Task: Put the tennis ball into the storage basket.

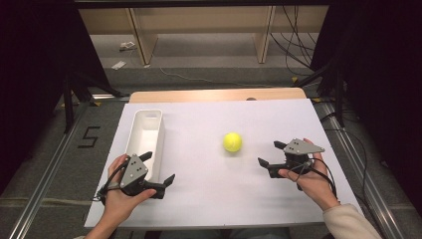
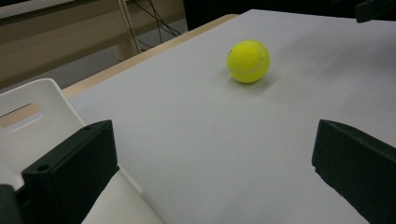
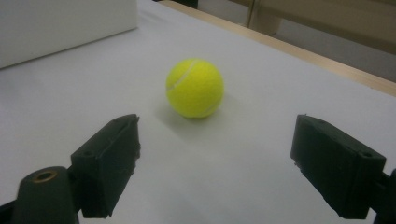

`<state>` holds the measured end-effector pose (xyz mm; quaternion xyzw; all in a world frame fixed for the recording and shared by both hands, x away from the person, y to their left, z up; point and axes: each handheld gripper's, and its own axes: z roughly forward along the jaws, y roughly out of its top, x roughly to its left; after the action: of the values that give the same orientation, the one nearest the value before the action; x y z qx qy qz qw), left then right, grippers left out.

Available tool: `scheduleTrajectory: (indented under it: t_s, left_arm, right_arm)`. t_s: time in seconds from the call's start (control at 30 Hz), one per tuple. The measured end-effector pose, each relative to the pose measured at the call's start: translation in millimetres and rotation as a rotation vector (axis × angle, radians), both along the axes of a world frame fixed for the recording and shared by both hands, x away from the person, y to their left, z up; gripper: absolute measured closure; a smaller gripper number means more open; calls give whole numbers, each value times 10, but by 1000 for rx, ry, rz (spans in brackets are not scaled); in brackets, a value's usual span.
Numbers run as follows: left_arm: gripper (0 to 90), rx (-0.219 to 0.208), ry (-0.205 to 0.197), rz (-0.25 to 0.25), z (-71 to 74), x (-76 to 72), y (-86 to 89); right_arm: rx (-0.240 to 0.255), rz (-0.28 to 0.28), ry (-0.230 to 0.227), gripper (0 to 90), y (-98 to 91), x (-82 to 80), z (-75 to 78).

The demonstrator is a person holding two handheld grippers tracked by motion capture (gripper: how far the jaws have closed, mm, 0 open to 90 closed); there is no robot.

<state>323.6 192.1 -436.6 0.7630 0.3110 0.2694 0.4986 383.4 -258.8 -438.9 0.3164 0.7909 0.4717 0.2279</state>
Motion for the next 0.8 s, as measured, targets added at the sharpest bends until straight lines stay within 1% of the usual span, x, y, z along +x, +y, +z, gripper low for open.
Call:
scheduleTrajectory:
  t_s: [0.17, 0.33, 0.63, 0.8]
  left_arm:
    - [0, 7, -4, -8, -9, 21, -20]
    - [0, 6, -4, -2, -20, 46, -3]
    - [0, 12, -3, -3, -33, 60, -15]
    - [0, 17, -2, -9, -37, 59, -27]
  right_arm:
    - [0, 2, 6, 163, 67, 62, -11]
    - [0, 8, 5, 163, 147, 128, -27]
    - [-9, 20, 5, 163, 287, 242, -48]
    - [-6, 21, 6, 163, 354, 310, -51]
